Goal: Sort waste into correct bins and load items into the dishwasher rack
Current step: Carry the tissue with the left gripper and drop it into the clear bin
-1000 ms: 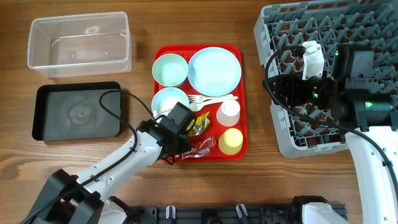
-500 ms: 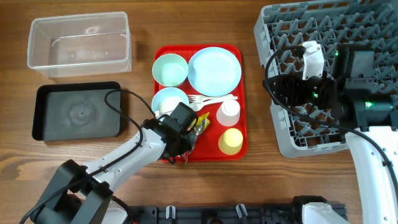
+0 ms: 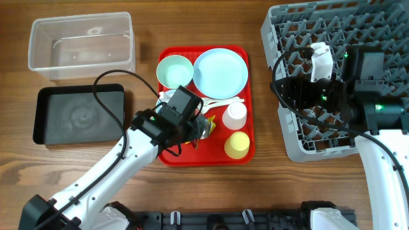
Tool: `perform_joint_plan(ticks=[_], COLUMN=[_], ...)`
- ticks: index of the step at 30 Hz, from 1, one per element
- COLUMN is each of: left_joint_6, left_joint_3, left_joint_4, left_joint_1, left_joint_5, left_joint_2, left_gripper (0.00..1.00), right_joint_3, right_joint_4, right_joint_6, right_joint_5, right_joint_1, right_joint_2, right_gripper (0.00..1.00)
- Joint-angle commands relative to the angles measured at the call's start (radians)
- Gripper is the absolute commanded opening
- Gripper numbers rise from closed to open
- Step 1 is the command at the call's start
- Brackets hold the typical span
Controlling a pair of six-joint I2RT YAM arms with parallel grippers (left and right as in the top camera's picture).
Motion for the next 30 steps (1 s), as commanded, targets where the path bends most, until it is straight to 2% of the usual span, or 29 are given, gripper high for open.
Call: perform_joint_plan(ticks=[1, 4, 8, 11, 14, 17, 23, 25, 27, 30], left_joint_6=[0.023, 0.037, 0.188, 0.287, 0.4, 0.471, 0.472, 0.467, 0.465, 0.465], left_joint_3=[0.023, 0.068, 0.16, 0.2, 0.203, 0.203, 0.203, 0.203, 0.203, 0.203], left_joint_4=[-0.006, -0.001, 0.074, 0.18, 0.361, 0.498, 0.734, 0.841, 0.886, 0.922], left_joint_1=[0.072, 0.193, 0.41, 0.546, 0.663, 0.722, 0.75, 0.75, 0.75, 0.75], left_joint_5=[-0.032, -0.032, 0.01, 0.01, 0.01, -0.009, -0.131, -0.162, -0.177, -0.212], left_joint_2=[-0.031, -0.053, -0.054, -0.052, -0.039, 0.01, 0.207, 0.309, 0.364, 0.425], left_gripper=[0.04, 0.04, 0.04, 0.04, 0.04, 0.04, 0.04, 0.1, 0.15, 0.28], right_joint_3=[0.019, 0.019, 0.019, 0.019, 0.019, 0.019, 0.019, 0.019, 0.019, 0.019], right_joint_4=[-0.001, -0.002, 0.0, -0.002, -0.007, -0.013, -0.024, -0.037, -0.053, -0.077], right_joint_6=[-0.011, -0.01, -0.01, -0.01, -0.01, -0.01, -0.011, -0.013, -0.013, -0.019], right_joint_5=[0.007, 0.006, 0.006, 0.006, 0.006, 0.006, 0.006, 0.006, 0.007, 0.007], right_joint_1=[-0.004, -0.004, -0.004, -0.004, -0.004, -0.004, -0.004, -0.004, -0.004, -0.004], right_joint_2=[0.019, 0.029, 0.043, 0.053, 0.057, 0.057, 0.059, 0.059, 0.059, 0.059], right_gripper=[0.88, 0.87, 0.87, 0.87, 0.87, 0.87, 0.87, 0.88, 0.87, 0.88])
